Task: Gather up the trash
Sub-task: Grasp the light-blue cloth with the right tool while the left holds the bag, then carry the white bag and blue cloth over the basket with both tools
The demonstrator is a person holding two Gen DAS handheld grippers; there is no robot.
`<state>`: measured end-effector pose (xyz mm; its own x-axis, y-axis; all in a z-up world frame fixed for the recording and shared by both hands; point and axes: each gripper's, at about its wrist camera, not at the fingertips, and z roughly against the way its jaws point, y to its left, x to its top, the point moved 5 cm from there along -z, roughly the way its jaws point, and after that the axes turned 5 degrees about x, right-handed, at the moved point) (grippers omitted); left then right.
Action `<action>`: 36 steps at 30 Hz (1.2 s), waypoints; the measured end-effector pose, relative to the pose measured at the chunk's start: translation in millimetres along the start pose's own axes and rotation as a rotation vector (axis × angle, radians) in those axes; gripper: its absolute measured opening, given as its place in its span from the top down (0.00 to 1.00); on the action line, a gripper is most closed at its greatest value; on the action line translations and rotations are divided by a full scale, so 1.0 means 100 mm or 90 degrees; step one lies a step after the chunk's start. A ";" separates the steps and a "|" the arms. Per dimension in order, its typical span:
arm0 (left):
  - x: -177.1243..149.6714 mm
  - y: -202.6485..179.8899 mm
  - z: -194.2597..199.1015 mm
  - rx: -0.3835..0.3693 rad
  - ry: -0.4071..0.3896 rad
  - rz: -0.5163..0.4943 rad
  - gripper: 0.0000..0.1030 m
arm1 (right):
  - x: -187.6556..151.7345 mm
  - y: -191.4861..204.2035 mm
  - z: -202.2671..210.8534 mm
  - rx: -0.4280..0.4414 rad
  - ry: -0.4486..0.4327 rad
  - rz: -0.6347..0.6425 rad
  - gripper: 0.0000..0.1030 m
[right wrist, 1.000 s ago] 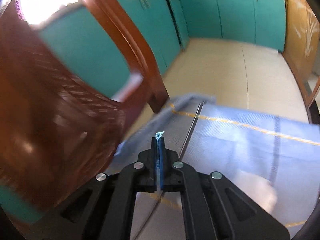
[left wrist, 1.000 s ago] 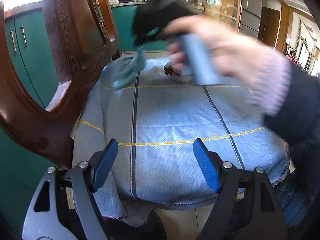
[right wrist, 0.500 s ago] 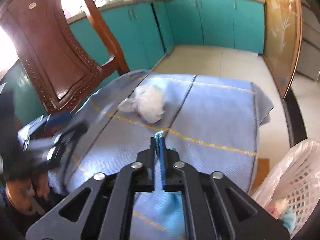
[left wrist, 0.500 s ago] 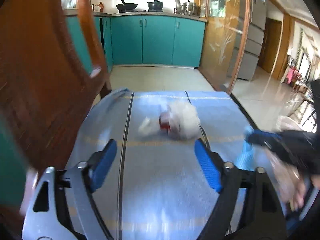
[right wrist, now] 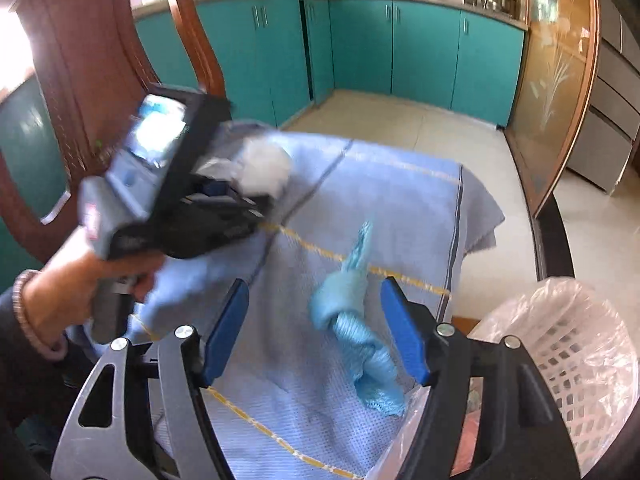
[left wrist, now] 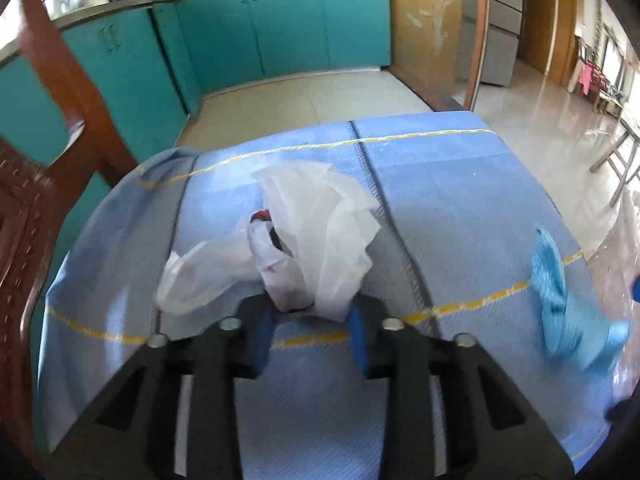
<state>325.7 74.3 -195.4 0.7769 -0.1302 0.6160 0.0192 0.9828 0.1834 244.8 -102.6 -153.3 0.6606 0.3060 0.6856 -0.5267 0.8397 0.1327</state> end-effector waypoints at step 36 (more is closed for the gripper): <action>-1.01 0.41 1.53 0.009 -0.097 0.075 0.77 | 0.11 0.05 -0.28 -0.052 0.043 -0.016 0.71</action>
<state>151.5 107.9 -132.7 0.6687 -0.0338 0.7427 -0.0756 0.9907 0.1131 264.5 -82.1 -165.3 0.7085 0.3120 0.6329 -0.4659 0.8805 0.0876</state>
